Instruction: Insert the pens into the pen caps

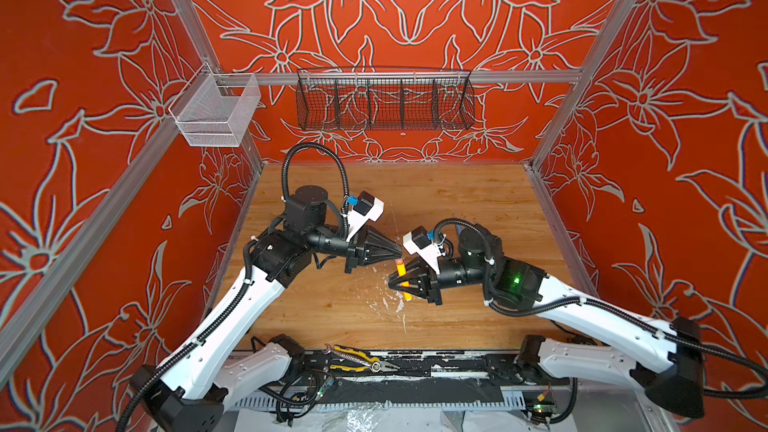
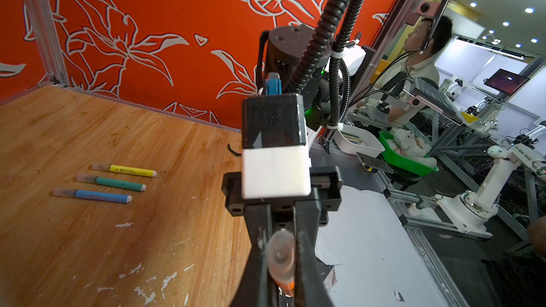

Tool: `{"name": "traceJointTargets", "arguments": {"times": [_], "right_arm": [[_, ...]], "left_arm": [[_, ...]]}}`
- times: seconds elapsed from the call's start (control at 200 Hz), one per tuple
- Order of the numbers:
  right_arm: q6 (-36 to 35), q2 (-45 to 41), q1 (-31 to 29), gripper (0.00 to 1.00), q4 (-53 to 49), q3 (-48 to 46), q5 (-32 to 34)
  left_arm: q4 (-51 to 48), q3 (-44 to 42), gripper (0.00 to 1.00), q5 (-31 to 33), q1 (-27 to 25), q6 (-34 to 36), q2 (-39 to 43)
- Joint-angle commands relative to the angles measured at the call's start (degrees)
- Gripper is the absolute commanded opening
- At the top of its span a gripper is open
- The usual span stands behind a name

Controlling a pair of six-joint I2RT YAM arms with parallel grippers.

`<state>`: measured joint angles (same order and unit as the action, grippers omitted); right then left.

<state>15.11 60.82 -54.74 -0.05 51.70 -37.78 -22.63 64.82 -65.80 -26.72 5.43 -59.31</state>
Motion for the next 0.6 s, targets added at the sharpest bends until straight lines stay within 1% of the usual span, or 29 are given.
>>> {"name": "traceJointTargets", "arguments": {"times": [0.0,0.18,0.35,0.485,0.596], "right_arm": [[1.0,-4.8,1.5,0.00,16.1,3.2,6.8],[0.6,-5.9,1.4,0.00,14.7,3.1,7.6],[1.5,-5.7,1.4,0.00,15.2,2.5,7.5],[1.5,-6.0,1.5,0.00,14.7,2.3,7.9],[1.5,-6.2,1.5,0.00,14.3,2.2,7.9]], "left_arm": [[-15.3,-2.9,0.00,-2.0,-2.4,6.0,-0.9],[-21.2,-1.1,0.00,0.2,-2.4,9.7,-1.9],[-22.4,-1.1,0.00,0.8,-2.4,10.3,-1.3],[-24.2,-1.0,0.00,2.8,-2.4,11.1,-0.7],[-24.5,-1.3,0.00,2.7,-2.4,10.9,-0.2]]}}
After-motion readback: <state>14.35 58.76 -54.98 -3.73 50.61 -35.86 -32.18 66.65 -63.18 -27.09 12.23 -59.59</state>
